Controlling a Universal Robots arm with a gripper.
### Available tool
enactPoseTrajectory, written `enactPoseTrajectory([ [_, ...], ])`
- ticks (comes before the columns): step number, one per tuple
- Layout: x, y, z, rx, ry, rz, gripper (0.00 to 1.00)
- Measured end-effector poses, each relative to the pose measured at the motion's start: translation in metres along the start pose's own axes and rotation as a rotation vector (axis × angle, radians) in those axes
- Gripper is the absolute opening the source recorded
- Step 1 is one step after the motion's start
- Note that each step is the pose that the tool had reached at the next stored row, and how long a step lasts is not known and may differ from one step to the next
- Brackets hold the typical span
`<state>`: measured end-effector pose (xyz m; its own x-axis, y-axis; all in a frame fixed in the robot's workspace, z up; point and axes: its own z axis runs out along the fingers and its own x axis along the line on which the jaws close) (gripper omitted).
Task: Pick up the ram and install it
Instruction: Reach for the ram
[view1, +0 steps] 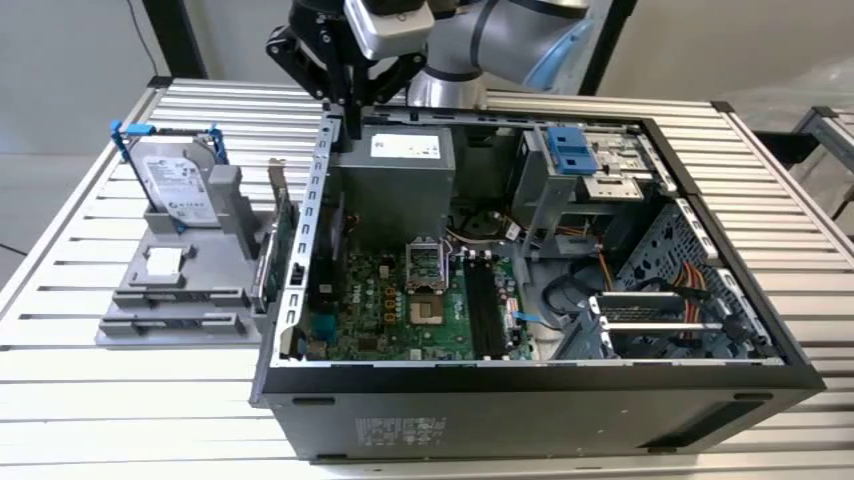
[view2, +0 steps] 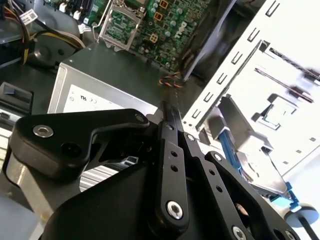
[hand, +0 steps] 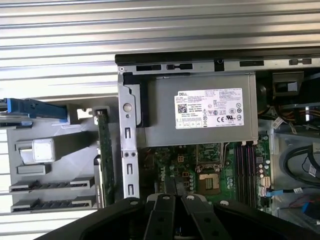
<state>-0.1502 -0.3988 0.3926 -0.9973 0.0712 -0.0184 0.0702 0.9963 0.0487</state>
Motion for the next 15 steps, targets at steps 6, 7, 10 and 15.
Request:
enactPoseTrajectory([
  [6,0.0108,-0.0008,-0.0002,0.0000,0.0005,0.000,0.00],
  [7,0.0125,-0.0009,-0.0003,0.0000,0.0007,0.000,0.00],
  [10,0.0175,-0.0012,-0.0004,0.0001,0.0021,0.000,0.00],
  [15,0.0247,-0.0017,-0.0005,0.0002,0.0038,0.000,0.00],
])
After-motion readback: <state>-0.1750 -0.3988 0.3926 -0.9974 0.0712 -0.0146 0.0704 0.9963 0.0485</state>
